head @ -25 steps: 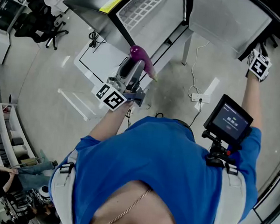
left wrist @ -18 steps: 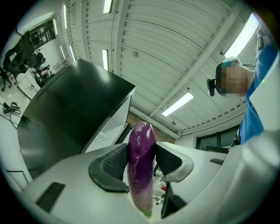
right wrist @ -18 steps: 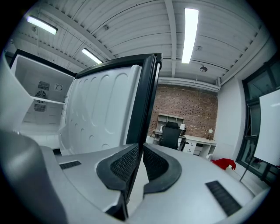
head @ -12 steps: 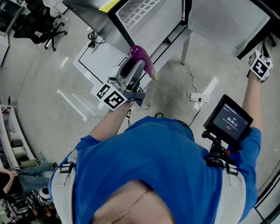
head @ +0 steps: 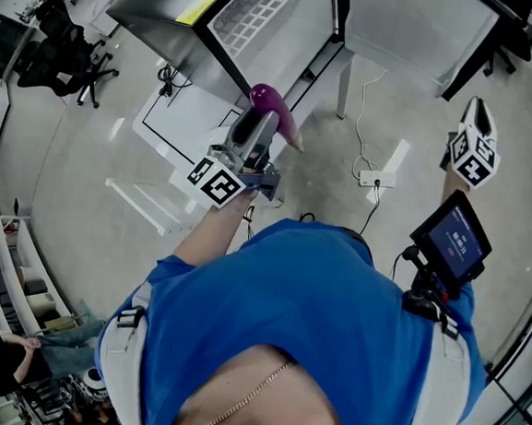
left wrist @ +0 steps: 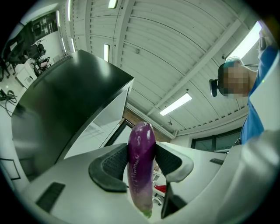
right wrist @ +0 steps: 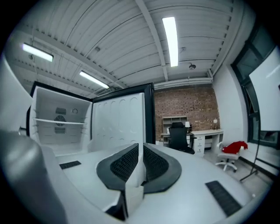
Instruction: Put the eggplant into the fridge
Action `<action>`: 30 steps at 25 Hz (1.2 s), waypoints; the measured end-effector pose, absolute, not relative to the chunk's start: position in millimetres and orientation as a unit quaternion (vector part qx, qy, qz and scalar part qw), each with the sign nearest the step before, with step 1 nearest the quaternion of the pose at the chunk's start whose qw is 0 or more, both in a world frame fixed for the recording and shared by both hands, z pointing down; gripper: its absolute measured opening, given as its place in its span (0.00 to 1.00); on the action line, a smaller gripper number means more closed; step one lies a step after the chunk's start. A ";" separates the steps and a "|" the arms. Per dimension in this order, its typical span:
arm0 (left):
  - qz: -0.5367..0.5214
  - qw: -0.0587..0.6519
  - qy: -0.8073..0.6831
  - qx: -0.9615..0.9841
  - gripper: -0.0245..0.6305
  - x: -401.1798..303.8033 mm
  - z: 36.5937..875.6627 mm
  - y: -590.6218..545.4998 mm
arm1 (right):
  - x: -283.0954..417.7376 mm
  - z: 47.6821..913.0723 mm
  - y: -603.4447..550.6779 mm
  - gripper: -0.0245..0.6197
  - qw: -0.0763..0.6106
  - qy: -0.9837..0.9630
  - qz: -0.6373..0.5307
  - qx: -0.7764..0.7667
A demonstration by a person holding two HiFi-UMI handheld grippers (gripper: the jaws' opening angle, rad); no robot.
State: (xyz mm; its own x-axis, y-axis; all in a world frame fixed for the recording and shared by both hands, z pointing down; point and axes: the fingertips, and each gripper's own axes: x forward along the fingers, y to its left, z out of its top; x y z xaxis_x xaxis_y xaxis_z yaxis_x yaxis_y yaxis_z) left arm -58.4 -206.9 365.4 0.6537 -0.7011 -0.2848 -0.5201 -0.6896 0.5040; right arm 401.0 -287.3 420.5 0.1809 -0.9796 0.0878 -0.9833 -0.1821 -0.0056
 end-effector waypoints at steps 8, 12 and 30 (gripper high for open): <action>-0.238 0.200 -0.326 0.893 0.36 -47.0 365.8 -204.7 | 323.1 431.9 -227.7 0.10 -0.006 -0.692 0.054 0.719; -0.236 0.203 -0.317 0.896 0.36 -41.4 369.5 -205.9 | 307.0 432.2 -212.5 0.10 0.000 -0.700 0.049 0.713; -0.237 0.215 -0.305 0.897 0.36 -28.0 377.7 -215.7 | 303.3 426.2 -194.8 0.10 0.011 -0.696 0.036 0.717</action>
